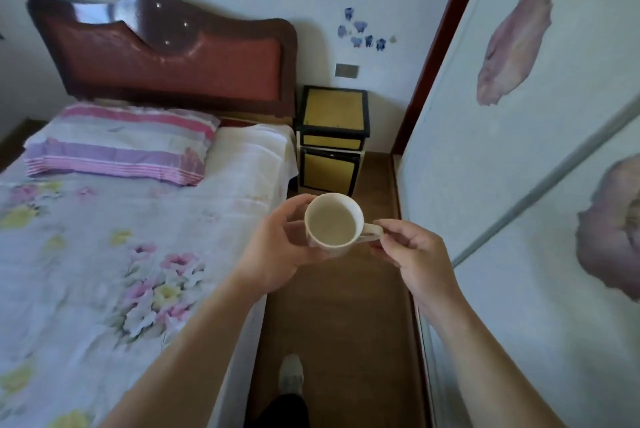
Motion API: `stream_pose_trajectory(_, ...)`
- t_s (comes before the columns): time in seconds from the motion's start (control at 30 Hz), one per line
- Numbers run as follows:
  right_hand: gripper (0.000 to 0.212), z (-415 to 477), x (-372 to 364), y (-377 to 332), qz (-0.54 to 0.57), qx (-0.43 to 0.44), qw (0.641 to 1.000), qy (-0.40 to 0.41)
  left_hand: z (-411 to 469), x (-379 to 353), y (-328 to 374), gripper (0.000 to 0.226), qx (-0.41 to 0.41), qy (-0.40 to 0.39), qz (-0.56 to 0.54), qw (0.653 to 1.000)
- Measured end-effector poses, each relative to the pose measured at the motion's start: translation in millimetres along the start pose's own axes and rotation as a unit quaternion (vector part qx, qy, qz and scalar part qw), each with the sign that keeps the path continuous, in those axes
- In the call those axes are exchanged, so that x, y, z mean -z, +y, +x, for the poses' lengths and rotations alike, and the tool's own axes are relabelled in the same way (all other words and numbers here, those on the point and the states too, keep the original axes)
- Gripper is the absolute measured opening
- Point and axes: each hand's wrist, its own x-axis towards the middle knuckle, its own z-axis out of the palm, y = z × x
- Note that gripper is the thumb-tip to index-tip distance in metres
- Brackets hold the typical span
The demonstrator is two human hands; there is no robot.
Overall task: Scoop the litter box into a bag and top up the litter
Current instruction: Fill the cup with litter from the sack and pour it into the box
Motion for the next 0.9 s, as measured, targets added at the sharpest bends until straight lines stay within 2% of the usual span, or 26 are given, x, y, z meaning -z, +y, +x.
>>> stream_pose_trajectory(0.37, 0.025, 285.7, -4.1, -32.4, 0.052, -0.021, 0.998, 0.023, 302.8, 37.3, -11.0, 0.066, 0.008, -0.042, 0.045, 0.998)
stream_pose_trajectory(0.57, 0.022, 468.5, 10.1, -23.5, 0.054, -0.017, 0.998, -0.012, 473.0, 30.5, -46.1, 0.067, 0.041, -0.01, 0.034, 0.999)
stream_pose_trajectory(0.73, 0.023, 604.4, 14.6, -42.6, 0.029, -0.025, 0.998, -0.053, 600.7, 38.2, -55.9, 0.065, 0.062, 0.015, 0.022, 0.998)
stream_pose_trajectory(0.9, 0.024, 731.0, 5.3, -51.4, -0.007, -0.051, 0.997, -0.055, 716.0, 57.3, -79.9, 0.066, 0.106, 0.027, -0.006, 0.994)
